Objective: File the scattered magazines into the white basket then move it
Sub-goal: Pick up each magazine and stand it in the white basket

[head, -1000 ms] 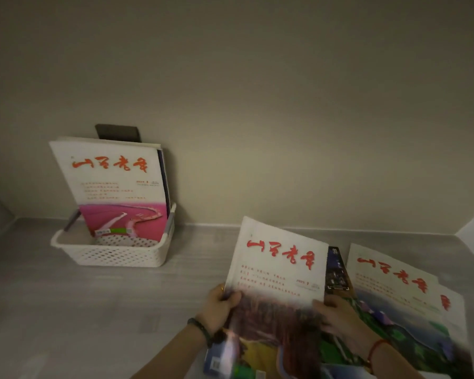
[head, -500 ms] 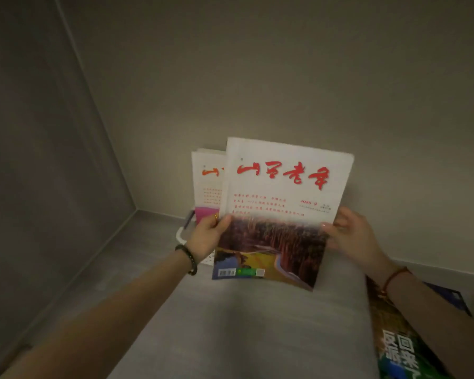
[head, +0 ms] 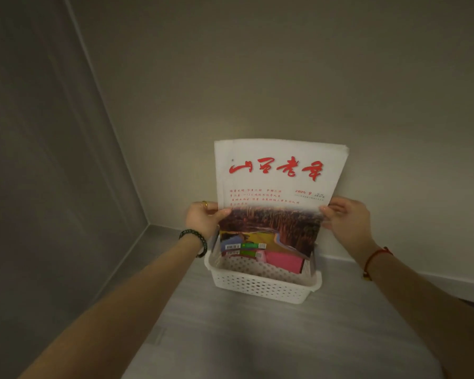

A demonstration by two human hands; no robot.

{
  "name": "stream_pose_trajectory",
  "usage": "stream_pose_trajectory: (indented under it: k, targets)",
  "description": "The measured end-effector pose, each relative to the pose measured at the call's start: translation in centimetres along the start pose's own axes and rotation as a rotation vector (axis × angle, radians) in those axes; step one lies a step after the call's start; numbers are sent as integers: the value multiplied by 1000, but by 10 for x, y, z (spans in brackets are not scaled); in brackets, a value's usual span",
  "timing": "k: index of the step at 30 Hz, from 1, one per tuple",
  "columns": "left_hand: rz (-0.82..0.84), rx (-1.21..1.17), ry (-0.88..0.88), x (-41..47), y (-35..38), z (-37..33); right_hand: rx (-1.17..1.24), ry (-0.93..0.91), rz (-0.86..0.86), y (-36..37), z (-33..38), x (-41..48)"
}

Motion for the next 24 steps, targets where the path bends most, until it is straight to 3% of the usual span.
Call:
stream_pose_trajectory:
  k: [9,14,21,24]
  targets:
    - [-26,82,-97,31,12,49,-188,76,-17,32,-41,-4]
    - [-76,122,-32,37,14,53,-95,174,-150,39,-51,-9]
    - [273,59,37,42,37,39,-25,200,-14,60,-39,-3]
    - [314,-24,7,45,44,31,8,200,-45,60,-33,4]
Point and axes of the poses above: each hand's wrist, its own x-axis towards the middle knuckle, its own y-axis out of the palm, z = x × y, the point moved 2 cm from there along x, towards the middle knuckle, and after that the axes turned 1 degree about -y, right-handed, at the moved point
